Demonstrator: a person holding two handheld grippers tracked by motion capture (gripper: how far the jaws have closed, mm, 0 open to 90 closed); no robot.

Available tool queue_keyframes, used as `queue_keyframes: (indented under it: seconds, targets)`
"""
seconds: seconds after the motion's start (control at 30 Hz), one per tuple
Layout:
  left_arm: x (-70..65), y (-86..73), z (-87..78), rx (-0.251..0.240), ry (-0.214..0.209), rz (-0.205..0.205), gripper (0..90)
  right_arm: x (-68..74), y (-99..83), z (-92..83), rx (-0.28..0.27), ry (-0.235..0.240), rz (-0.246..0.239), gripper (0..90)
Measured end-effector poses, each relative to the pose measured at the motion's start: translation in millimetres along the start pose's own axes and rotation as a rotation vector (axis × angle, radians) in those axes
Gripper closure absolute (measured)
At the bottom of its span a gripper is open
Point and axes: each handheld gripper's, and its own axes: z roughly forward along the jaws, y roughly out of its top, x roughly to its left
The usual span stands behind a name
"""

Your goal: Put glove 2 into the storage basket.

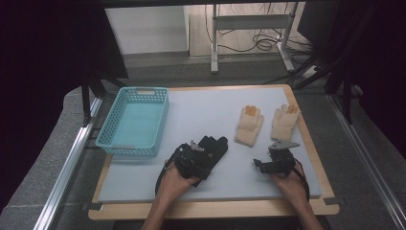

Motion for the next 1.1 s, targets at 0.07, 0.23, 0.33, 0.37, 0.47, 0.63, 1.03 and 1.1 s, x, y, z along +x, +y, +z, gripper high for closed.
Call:
queue_keyframes:
  seconds: [0.07,0.23,0.33,0.37,0.47,0.63,1.03,1.1]
  targets:
    - [-1.9,2.0,0.1,0.009,-0.001,0.005,0.0,0.1,0.0,0.0,0.000,0.000,0.000,18.3]
    - [7.0,2.3,-5.2,-0.004,0.004,-0.028,13.4,0.1,0.0,0.0,0.000,-0.001,0.000,18.4]
    - [14.1,1.9,-9.8,-0.012,0.013,-0.045,32.6,0.1,0.0,0.0,0.000,-0.001,0.000,18.3]
    - [15.3,2.1,-11.1,-0.011,0.019,-0.046,37.9,0.2,0.0,0.0,0.000,-0.001,-0.001,18.4]
    - [15.2,3.2,-13.5,-0.013,0.036,-0.026,52.0,0.2,0.0,0.0,0.000,-0.001,-0.001,18.3]
    - [22.6,4.4,-19.3,-0.037,0.024,-0.040,62.3,0.2,-0.1,0.0,0.000,-0.001,-0.001,18.3]
    - [54.1,20.9,-58.7,-0.105,0.027,-0.090,62.1,0.3,-0.1,-0.1,0.000,-0.001,-0.002,18.3]
    - [58.9,25.0,-66.4,-0.114,0.050,-0.092,61.7,0.3,-0.1,-0.1,0.000,-0.002,-0.002,18.3]
